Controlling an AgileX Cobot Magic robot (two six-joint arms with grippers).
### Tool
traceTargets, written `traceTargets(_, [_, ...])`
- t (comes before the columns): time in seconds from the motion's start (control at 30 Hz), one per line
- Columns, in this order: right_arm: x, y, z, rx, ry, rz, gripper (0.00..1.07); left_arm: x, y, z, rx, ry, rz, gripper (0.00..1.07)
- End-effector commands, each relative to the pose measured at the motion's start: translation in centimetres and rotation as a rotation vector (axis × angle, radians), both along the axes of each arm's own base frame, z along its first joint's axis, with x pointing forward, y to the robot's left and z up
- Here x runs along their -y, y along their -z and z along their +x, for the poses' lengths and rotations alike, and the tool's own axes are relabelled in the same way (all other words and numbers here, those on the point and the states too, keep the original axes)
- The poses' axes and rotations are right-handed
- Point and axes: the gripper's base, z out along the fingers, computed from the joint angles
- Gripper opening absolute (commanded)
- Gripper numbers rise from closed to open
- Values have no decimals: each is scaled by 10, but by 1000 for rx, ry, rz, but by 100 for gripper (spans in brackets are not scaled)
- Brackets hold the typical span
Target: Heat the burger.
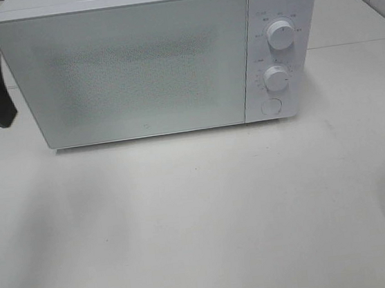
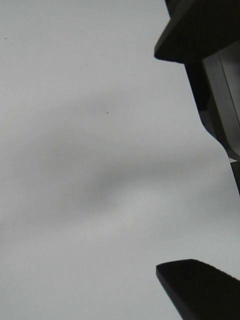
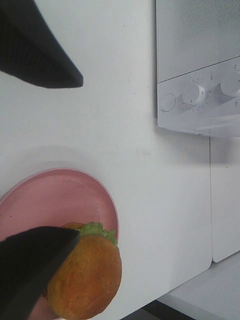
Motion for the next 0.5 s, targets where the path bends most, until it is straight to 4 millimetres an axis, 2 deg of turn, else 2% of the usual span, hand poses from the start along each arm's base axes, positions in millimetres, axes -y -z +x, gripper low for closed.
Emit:
traceTargets(0.03, [0,-1,-4,37,4,-3,73,-18,-11,-13,-46,-32,13,101])
traceTargets(0.07, [0,-1,-4,37,4,-3,73,-29,-19,-19,-12,-52,9,101])
traceTargets(0.2, [0,-1,-4,37,4,-3,73,-43,-24,-31,16,-83,11,101])
traceTargets(0.27, [0,-1,-4,37,4,-3,73,-58,-19,-46,16,-110,23,101])
traceTargets(0.3, [0,-1,-4,37,4,-3,73,-58,-19,-46,16,-110,23,101])
traceTargets(0.33, [0,-1,-4,37,4,-3,73,-68,-13,-59,7,-139,28,101])
traceTargets(0.4, [0,-1,-4,37,4,-3,73,-71,-10,-65,5,-153,29,101])
traceTargets(0.43, [0,-1,-4,37,4,-3,73,-77,-5,-77,23,-181,26,101])
traceTargets(0.47, [0,-1,-4,37,4,-3,73,-77,-5,-77,23,-181,26,101])
traceTargets(0.5, [0,-1,-4,37,4,-3,73,-80,1,-92,54,-200,23,101])
